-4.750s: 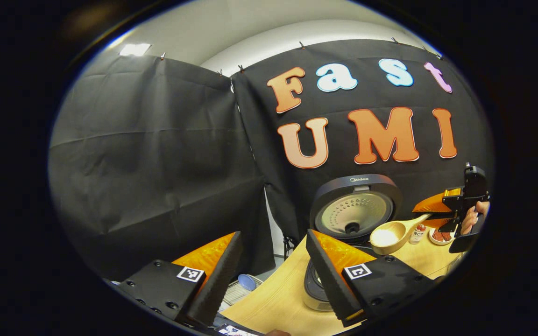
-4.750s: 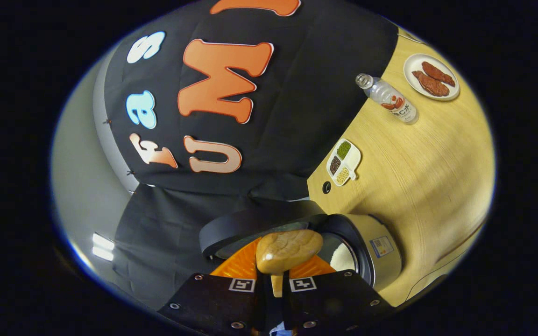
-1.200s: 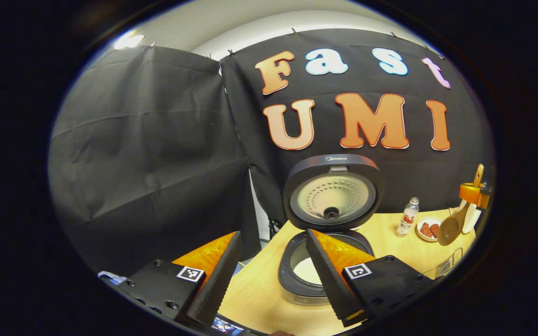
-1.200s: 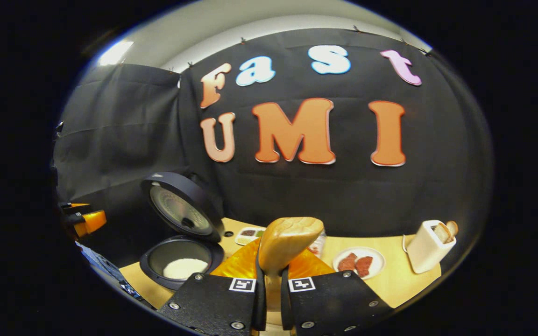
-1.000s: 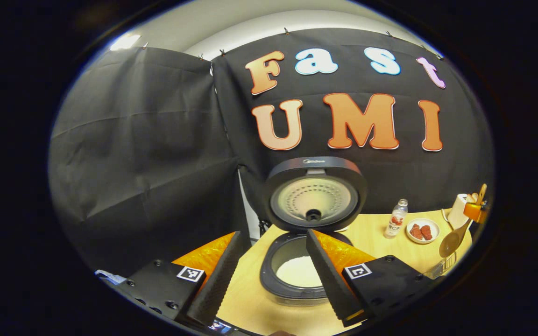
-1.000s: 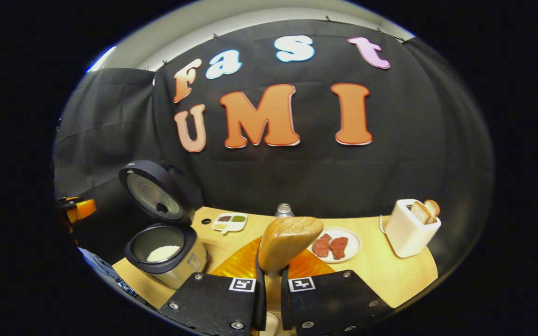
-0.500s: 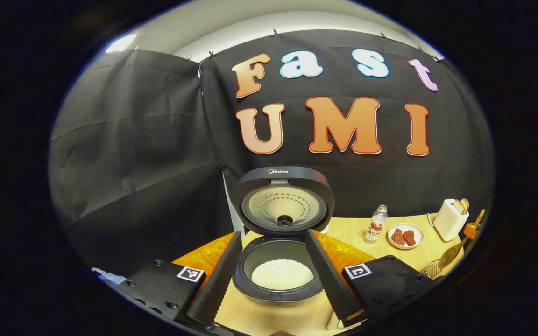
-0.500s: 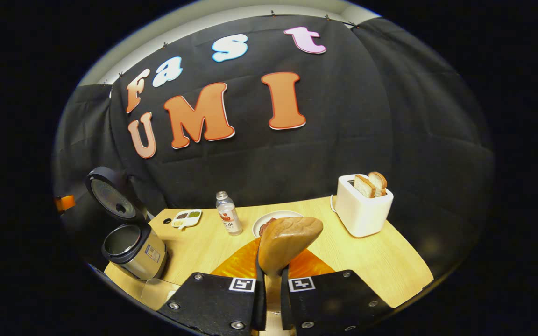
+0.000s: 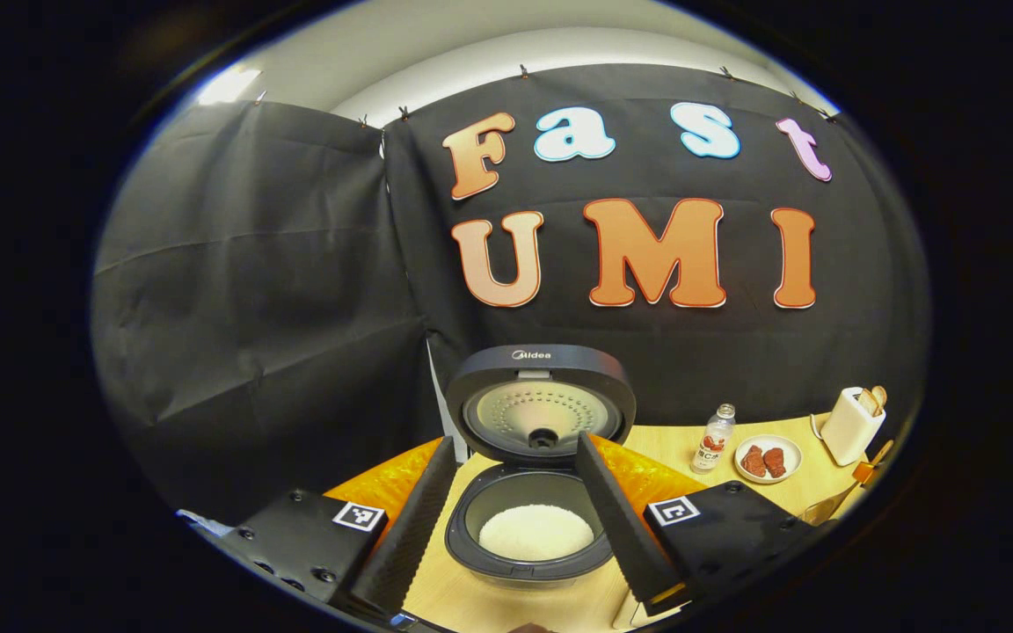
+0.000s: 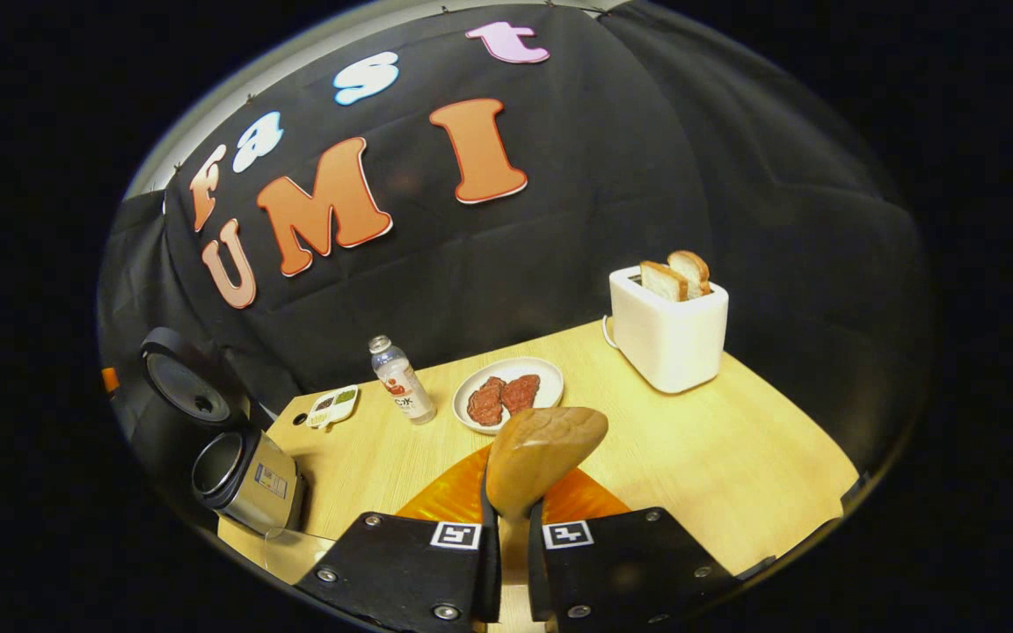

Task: Close the left gripper, press the button to open the rice cooker; take a wooden spoon from the chopstick holder with the right hand, scoop a spoonful of rice and pour it into the rice cooker, then put the wooden spoon back into the chopstick holder.

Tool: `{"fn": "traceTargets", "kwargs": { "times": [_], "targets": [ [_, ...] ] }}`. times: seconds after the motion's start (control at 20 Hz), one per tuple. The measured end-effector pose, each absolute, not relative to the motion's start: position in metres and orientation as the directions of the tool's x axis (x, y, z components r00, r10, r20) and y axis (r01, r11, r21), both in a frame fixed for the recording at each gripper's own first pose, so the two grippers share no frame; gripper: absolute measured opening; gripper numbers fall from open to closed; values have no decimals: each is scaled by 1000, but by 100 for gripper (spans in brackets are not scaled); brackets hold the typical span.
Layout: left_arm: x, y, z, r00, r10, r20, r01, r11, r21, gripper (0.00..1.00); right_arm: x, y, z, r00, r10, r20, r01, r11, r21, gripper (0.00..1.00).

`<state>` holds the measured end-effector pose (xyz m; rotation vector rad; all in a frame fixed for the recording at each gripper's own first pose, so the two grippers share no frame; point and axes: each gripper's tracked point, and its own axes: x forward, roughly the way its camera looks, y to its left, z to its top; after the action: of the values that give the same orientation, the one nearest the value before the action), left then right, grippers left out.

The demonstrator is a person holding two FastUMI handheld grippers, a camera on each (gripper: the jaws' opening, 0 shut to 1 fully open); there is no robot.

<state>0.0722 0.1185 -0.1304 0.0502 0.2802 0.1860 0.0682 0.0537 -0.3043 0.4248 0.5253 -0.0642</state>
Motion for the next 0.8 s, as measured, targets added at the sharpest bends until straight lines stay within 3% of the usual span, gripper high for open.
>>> {"fn": "traceTargets", "kwargs": {
  "times": [0.3,0.4,0.65,0.8],
  "targets": [
    [107,134,-102,949,193,-248,-184,981,59,93,63,45,-328,835,30,-549,224,894,389,12],
    [125,136,-91,953,188,-238,-177,982,67,86,59,43,-332,826,30,-562,233,891,389,13],
    [173,119,-67,960,75,-271,-88,996,-36,85,35,52,-351,749,90,-657,235,890,390,17],
    [209,118,-56,957,61,-285,-67,998,-14,85,25,49,-352,722,104,-684,248,884,396,19]
  ]
}}
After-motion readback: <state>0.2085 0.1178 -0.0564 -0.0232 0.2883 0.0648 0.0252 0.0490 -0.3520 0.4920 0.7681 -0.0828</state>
